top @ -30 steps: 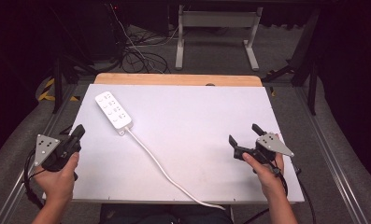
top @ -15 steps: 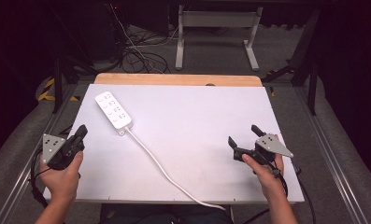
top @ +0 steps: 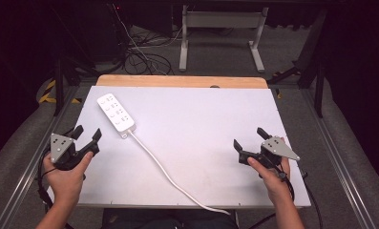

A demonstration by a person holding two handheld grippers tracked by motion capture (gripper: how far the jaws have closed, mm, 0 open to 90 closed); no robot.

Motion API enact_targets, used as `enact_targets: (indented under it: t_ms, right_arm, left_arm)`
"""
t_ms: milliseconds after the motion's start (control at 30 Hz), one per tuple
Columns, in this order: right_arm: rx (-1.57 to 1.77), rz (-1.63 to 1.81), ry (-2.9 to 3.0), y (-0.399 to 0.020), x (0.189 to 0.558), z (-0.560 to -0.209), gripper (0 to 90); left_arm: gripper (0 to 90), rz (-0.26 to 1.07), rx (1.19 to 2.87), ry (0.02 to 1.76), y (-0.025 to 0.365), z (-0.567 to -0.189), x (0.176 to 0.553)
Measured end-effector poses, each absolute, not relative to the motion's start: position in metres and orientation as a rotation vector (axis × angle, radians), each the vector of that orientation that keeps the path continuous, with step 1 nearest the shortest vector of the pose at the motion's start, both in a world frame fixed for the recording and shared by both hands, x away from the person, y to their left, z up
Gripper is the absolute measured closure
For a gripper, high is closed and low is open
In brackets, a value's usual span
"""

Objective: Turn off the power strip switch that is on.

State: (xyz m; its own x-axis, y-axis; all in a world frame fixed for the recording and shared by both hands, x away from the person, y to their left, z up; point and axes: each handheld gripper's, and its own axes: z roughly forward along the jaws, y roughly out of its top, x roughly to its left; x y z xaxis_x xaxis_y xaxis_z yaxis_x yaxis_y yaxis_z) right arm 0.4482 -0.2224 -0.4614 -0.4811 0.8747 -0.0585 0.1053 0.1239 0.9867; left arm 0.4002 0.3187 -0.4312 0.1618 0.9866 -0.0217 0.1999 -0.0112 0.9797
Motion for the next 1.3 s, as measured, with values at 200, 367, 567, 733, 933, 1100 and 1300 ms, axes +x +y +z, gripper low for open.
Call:
enact_targets:
  t_ms: [200,367,567,733,933,1100,1300]
  right_arm:
    - [0.958,1.423,1.719,-0.2221,0.4484,-0.4614,4.3]
    - [0.958,1.423,1.717,-0.2226,0.4483,-0.4614,4.3]
    - [0.958,1.422,1.718,-0.2226,0.4481,-0.4612,4.3]
    - [0.958,1.423,1.716,-0.2227,0.4479,-0.4610,4.2]
    - [0.970,1.421,1.706,-0.2240,0.4473,-0.4603,3.5]
    - [0.970,1.416,1.706,-0.2259,0.4458,-0.4602,3.0]
    - [0.968,1.416,1.711,-0.2249,0.4454,-0.4600,2.9]
  left_arm:
    - [2.9,1.033,1.424,1.236,0.3127,-0.4303,0.4008]
    - [2.5,1.047,1.429,1.245,0.3120,-0.4312,0.4010]
    - [3.3,1.062,1.429,1.264,0.3143,-0.4320,0.4010]
    - [4.7,1.080,1.428,1.252,0.3128,-0.4314,0.4001]
    - [4.7,1.080,1.435,1.245,0.3116,-0.4320,0.4008]
    - [4.7,1.078,1.439,1.242,0.3113,-0.4321,0.4011]
    - [5.1,1.083,1.439,1.237,0.3118,-0.4316,0.4005]
